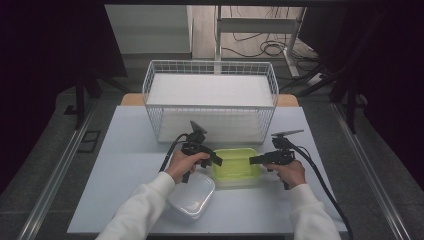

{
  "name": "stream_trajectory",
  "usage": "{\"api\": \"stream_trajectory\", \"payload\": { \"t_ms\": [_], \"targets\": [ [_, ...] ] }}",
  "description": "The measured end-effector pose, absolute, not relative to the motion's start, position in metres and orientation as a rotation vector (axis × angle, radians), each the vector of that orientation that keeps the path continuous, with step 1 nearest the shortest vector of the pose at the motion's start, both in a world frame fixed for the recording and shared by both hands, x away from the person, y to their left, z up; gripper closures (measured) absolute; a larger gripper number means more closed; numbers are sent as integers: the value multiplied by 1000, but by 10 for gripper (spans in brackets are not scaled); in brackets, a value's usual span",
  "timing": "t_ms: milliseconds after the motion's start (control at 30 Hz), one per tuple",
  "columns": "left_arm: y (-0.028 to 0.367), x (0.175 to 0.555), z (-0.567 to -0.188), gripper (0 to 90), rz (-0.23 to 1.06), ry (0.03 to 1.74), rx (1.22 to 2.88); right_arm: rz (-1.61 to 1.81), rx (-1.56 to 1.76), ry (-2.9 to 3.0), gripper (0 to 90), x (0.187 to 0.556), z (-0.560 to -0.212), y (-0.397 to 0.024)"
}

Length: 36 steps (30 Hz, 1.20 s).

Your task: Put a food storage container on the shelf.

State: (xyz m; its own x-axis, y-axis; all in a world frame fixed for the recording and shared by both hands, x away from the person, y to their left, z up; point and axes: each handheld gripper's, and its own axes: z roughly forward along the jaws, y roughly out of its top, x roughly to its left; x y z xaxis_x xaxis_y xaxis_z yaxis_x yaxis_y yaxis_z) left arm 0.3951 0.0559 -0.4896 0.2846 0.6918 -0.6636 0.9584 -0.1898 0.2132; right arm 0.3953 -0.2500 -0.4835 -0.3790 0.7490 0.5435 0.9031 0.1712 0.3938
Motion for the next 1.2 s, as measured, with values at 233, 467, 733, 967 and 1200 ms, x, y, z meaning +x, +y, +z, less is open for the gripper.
{"api": "stream_trajectory", "payload": {
  "t_ms": [233,467,733,967,1200],
  "targets": [
    [53,395,-491,602,-576,1475,1967,-999,-1604,-2138,605,396,-490,-256],
    [53,393,-488,737,-570,1465,1931,-1027,-1617,-2107,743,395,-486,-266],
    [55,392,-485,785,-546,1459,1928,-1056,-1617,-2126,785,391,-480,-270],
    [55,388,-479,786,-502,1413,1926,-1088,-1608,-2150,787,388,-473,-272],
    [59,381,-465,787,-450,1347,1924,-1157,-1581,-2173,786,380,-459,-273]
  ]
}}
